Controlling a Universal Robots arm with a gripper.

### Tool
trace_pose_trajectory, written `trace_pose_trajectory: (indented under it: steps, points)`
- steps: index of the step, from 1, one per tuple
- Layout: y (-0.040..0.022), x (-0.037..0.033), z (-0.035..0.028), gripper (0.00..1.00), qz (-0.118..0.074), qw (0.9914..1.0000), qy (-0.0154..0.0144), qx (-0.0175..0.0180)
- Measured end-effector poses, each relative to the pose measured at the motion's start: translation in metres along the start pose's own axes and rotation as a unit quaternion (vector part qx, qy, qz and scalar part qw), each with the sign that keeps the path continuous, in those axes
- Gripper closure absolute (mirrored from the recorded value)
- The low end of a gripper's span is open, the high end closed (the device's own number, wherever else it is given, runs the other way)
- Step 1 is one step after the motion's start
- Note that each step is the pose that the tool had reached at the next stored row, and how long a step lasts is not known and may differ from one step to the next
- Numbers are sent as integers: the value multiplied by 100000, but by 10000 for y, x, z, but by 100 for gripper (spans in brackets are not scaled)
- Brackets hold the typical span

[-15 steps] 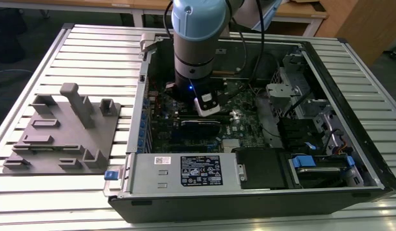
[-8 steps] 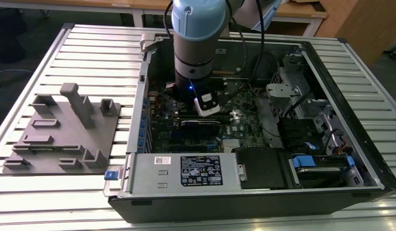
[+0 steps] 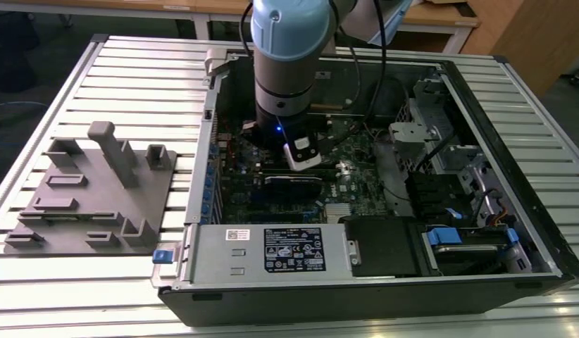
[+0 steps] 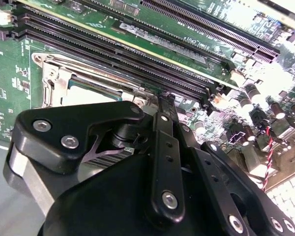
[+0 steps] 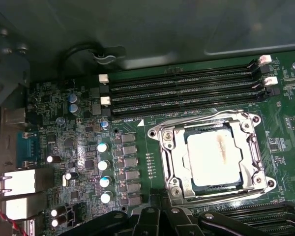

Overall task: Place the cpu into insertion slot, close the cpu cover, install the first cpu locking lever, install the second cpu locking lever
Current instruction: 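Install the second cpu locking lever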

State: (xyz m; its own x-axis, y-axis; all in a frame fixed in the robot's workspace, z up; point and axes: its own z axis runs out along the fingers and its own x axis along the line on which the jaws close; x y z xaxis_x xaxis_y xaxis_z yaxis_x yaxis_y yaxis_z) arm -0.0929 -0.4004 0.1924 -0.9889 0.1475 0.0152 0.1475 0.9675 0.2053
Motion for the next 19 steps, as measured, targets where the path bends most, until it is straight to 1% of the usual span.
trace_pose_trajectory:
  steps: [14,16,19]
  points:
    - [-10,5,-1,89,-8,100000,-19,-7]
    - [-7,5,-16,89,-3,100000,-16,0]
    - [4,6,-63,89,-3,100000,-19,-3]
